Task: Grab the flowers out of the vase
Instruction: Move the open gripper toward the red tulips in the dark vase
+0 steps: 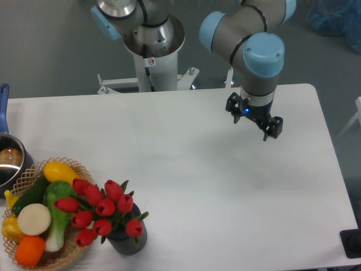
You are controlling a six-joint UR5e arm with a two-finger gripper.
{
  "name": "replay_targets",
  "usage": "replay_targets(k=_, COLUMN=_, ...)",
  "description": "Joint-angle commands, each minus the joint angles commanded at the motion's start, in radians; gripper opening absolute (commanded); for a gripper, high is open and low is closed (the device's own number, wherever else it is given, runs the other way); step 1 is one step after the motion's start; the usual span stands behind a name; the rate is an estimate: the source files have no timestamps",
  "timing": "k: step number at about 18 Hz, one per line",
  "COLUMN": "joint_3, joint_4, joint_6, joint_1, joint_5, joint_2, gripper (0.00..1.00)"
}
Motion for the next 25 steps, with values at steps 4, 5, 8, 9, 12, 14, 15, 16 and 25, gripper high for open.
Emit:
replay_targets(k=4, joint_3=-0.036, joint_4=0.062, joint_6=0.003, joint_1=0.001, joint_5=-0.033, joint_2=0.011, gripper=1.00)
replay_targets(k=5, joint_3=-0.043, joint_4=0.062, joint_6=0.006, joint_1=0.008, joint_5=-0.095, joint_2=0.031, gripper=1.00)
replay_targets(k=8, joint_3=-0.100, joint_4=0.059, joint_6=-0.002, joint_1=-0.002, joint_5=-0.190, joint_2=0.086, gripper=1.00)
replay_targets(k=9, joint_3=-0.120, joint_4=0.059, joint_6=-0.003, joint_1=-0.003, joint_5=-0.195, joint_2=0.097, gripper=1.00)
replay_targets(k=12, joint_3=-0.123, joint_4=0.059, joint_6=-0.060, joint_1=-0.031, joint_5=-0.320, joint_2=0.101, gripper=1.00)
replay_targets(k=14, joint_3=-0.129, joint_4=0.060, joint_6=-0.081, joint_1=-0.034, joint_5=-0.470, joint_2=0.120, gripper=1.00)
replay_targets(k=15, joint_3=-0.129, joint_4=0.059, joint_6=-0.095, joint_1=-0.038, joint_5=-0.510, joint_2=0.129, gripper=1.00)
replay_targets(k=16, joint_3=-0.126, joint_4=0.059, joint_6=-0.115, joint_1=-0.051, joint_5=-0.540, joint_2=0.129, gripper=1.00)
replay_targets(k=25, joint_3=-0.024, joint_4=0.060, joint_6=-0.216, joint_1=-0.195, joint_5=-0.756, joint_2=0.054, gripper=1.00)
